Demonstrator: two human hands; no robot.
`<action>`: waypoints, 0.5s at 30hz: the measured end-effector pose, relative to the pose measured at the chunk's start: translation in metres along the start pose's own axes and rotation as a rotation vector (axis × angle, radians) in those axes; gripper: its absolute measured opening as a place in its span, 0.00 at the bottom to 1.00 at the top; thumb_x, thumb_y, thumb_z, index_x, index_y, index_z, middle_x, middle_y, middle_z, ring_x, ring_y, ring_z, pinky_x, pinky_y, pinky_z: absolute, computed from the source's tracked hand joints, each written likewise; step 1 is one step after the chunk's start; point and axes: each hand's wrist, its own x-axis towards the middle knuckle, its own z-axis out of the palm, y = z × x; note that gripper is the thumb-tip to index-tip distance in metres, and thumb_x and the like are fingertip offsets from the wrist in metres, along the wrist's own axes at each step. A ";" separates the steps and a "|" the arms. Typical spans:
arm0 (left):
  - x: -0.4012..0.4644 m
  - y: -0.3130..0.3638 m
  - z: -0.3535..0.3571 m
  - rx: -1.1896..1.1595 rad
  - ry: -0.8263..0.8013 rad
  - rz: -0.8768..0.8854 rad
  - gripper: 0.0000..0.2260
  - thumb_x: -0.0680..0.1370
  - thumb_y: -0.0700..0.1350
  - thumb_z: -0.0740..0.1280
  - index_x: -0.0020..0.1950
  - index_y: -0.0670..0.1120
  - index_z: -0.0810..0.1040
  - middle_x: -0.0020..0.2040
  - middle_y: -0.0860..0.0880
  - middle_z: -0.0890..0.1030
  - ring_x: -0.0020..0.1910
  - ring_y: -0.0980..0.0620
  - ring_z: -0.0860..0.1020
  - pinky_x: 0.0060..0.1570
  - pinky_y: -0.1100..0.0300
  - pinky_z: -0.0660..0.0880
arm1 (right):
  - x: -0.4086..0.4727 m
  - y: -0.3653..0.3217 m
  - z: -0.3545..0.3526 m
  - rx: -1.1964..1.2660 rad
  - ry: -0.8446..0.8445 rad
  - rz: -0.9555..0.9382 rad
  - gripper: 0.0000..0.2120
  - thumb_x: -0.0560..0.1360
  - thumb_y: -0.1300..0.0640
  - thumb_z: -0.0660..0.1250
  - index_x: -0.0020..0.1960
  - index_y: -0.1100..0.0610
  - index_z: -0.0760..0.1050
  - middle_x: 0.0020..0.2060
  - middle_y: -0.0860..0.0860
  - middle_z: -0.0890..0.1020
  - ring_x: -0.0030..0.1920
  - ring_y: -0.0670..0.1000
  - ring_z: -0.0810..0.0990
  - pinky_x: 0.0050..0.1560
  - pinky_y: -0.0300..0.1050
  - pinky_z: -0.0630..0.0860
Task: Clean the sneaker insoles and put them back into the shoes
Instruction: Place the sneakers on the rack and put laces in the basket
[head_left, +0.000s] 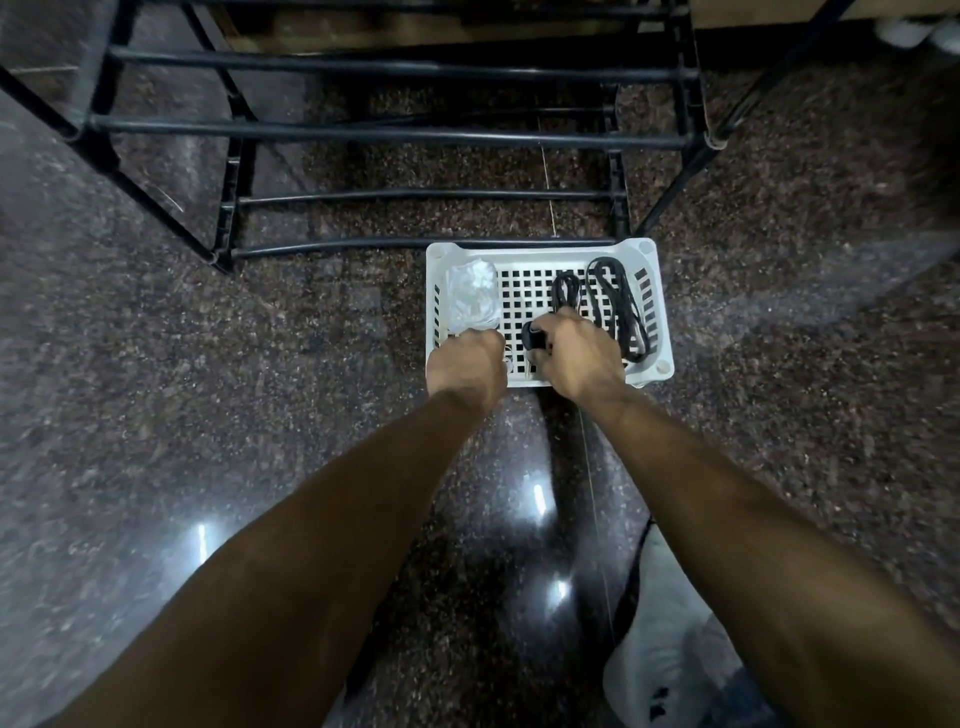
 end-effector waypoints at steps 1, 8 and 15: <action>0.001 0.001 -0.001 0.026 -0.005 -0.002 0.13 0.83 0.49 0.59 0.62 0.44 0.73 0.57 0.42 0.79 0.54 0.43 0.80 0.46 0.54 0.74 | 0.000 -0.001 0.000 -0.015 0.010 -0.001 0.15 0.77 0.54 0.67 0.63 0.52 0.74 0.54 0.50 0.74 0.43 0.51 0.77 0.46 0.48 0.79; 0.006 0.006 -0.008 0.047 -0.010 -0.082 0.13 0.83 0.47 0.58 0.65 0.45 0.71 0.59 0.44 0.78 0.58 0.43 0.78 0.51 0.53 0.74 | 0.002 -0.006 -0.001 -0.114 0.054 0.026 0.18 0.77 0.50 0.67 0.64 0.53 0.72 0.59 0.52 0.72 0.44 0.54 0.79 0.46 0.51 0.79; 0.003 0.001 -0.008 0.153 0.010 0.009 0.13 0.83 0.50 0.58 0.63 0.45 0.72 0.54 0.45 0.80 0.52 0.46 0.79 0.42 0.56 0.70 | -0.002 0.000 0.002 -0.076 0.077 -0.004 0.19 0.78 0.49 0.65 0.66 0.54 0.68 0.61 0.53 0.72 0.44 0.53 0.78 0.40 0.46 0.74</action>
